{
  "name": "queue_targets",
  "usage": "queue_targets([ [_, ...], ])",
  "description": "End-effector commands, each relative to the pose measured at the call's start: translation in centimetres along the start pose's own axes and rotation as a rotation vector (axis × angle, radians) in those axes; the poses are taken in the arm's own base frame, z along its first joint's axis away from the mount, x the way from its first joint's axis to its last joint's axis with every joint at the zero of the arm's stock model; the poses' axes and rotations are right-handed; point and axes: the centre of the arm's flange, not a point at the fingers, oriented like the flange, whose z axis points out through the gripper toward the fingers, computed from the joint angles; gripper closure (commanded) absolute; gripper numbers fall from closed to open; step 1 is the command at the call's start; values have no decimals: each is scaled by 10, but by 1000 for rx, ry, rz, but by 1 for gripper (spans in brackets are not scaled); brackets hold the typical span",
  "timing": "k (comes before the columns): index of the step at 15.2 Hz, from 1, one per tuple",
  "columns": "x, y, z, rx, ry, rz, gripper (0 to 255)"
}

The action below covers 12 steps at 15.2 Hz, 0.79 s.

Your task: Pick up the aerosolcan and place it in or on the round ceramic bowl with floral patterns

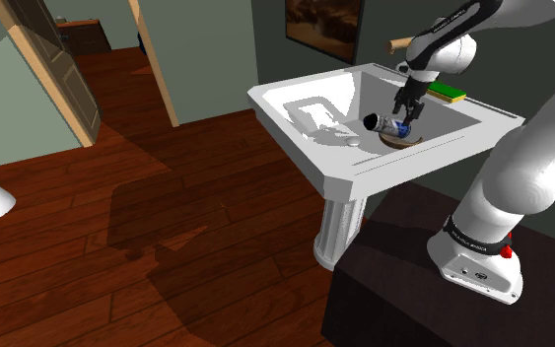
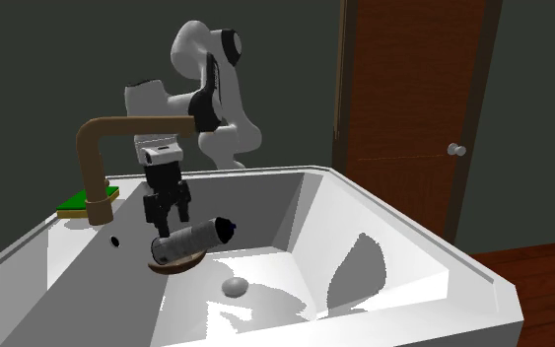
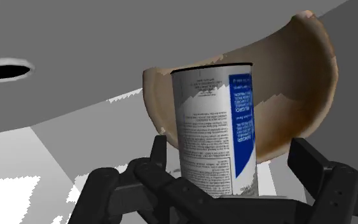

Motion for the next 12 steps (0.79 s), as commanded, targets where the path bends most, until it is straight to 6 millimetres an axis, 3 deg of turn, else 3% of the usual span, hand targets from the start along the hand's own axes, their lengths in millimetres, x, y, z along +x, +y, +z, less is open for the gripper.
queue_targets([
  [1, -2, 10, -3, 68, 209, -99, 0],
  [9, 7, 10, 32, 91, 267, -125, 0],
  [12, 7, 9, 35, 91, 267, -125, 0],
])
